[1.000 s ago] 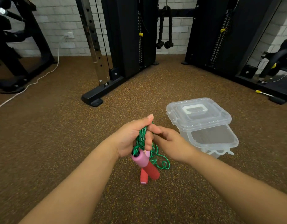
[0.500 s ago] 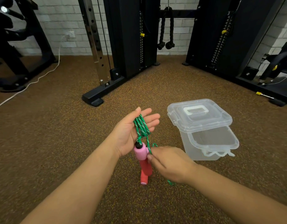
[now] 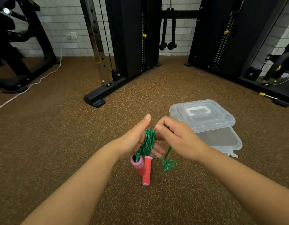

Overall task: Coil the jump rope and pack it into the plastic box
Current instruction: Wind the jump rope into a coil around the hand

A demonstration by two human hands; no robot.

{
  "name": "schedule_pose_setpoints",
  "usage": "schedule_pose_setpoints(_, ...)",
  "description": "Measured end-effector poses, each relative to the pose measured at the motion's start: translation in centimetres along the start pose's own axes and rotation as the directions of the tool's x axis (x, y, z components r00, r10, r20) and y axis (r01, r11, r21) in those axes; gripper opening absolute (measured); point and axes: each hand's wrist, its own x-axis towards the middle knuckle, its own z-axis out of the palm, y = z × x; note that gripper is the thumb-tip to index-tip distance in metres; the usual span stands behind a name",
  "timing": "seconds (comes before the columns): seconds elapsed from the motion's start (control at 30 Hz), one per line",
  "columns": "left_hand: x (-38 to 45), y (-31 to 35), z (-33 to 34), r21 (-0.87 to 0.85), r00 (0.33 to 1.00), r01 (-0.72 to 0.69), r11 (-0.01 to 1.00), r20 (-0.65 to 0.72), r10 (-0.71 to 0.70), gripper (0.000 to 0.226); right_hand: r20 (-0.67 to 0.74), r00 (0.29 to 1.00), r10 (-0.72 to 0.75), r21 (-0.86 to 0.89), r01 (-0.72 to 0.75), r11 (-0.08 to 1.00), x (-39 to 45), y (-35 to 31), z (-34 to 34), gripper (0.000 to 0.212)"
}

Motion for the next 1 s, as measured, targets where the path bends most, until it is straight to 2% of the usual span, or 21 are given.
schedule_pose_setpoints(0.13,-0.1,0.0,-0.1,-0.015,0.986,0.014,1.000,0.165,-0.012,0.048,-0.017,0.991,0.134,0.099,-0.131,0.986,0.5,1.6,0.2,0.021)
schedule_pose_setpoints(0.2,-0.3,0.2,0.1,-0.044,0.985,0.016,0.999,0.171,-0.008,0.042,0.019,0.981,0.193,0.250,-0.192,0.949,0.3,2.3,0.6,0.023)
schedule_pose_setpoints(0.27,-0.3,0.3,0.1,-0.110,0.992,-0.005,0.994,0.125,0.019,0.040,0.072,0.972,0.225,0.379,-0.236,0.895,0.0,2.6,0.5,0.022)
schedule_pose_setpoints(0.4,-0.5,0.5,-0.3,-0.165,0.993,-0.094,0.982,-0.092,0.080,0.045,0.213,0.927,0.308,0.506,-0.374,0.777,-0.9,3.7,-0.1,0.028)
schedule_pose_setpoints(0.53,-0.4,0.9,-0.8,-0.261,0.975,-0.141,0.955,-0.204,0.088,0.051,0.331,0.892,0.307,0.437,-0.433,0.788,-1.5,4.9,-0.1,0.025)
schedule_pose_setpoints(0.67,-0.6,1.3,-0.9,-0.288,0.975,-0.154,0.945,-0.198,0.098,0.051,0.467,0.845,0.261,0.256,-0.412,0.875,-2.1,5.3,0.6,0.040)
schedule_pose_setpoints(0.7,-0.6,1.3,-1.0,-0.283,0.978,-0.149,0.947,-0.183,0.099,0.050,0.442,0.858,0.261,0.227,-0.389,0.893,-2.2,5.4,1.0,0.046)
schedule_pose_setpoints(0.8,-0.6,1.2,-0.9,-0.253,0.986,-0.126,0.959,-0.135,0.094,0.051,0.175,0.941,0.291,0.243,-0.328,0.913,-1.8,5.7,2.0,0.058)
schedule_pose_setpoints(0.87,-0.6,1.2,-0.8,-0.236,0.991,-0.115,0.965,-0.096,0.094,0.052,0.056,0.961,0.270,0.231,-0.276,0.933,-1.3,5.9,2.2,0.061)
schedule_pose_setpoints(1.0,-0.8,1.2,-0.4,-0.202,0.995,-0.098,0.974,-0.023,0.096,0.052,0.055,0.981,0.188,0.226,-0.196,0.954,-0.3,5.5,2.8,0.057)
